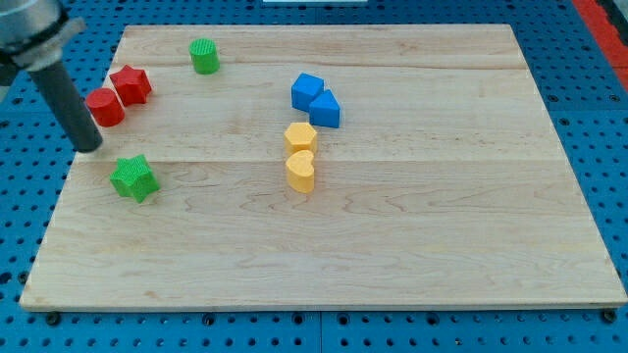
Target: Move the green star closer to the red star and red circle
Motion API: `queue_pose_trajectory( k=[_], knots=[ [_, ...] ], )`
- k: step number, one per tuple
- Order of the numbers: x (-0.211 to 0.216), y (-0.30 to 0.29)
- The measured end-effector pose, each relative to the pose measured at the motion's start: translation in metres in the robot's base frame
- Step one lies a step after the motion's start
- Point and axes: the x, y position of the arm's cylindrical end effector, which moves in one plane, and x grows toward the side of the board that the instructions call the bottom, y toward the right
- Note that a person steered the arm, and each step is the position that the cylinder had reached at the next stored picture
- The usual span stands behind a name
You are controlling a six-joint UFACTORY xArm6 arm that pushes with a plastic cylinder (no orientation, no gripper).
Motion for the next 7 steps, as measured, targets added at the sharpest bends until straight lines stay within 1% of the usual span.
queue_pose_trajectory(
  k=[1,2,3,4,5,6,7],
  knots=[
    [-0.037,0.014],
    [-0.037,0.050],
    [-0.011,0.005],
    [0.059,0.007],
    [0.089,0.064],
    [0.096,0.089],
    [0.059,0.138]
  ],
)
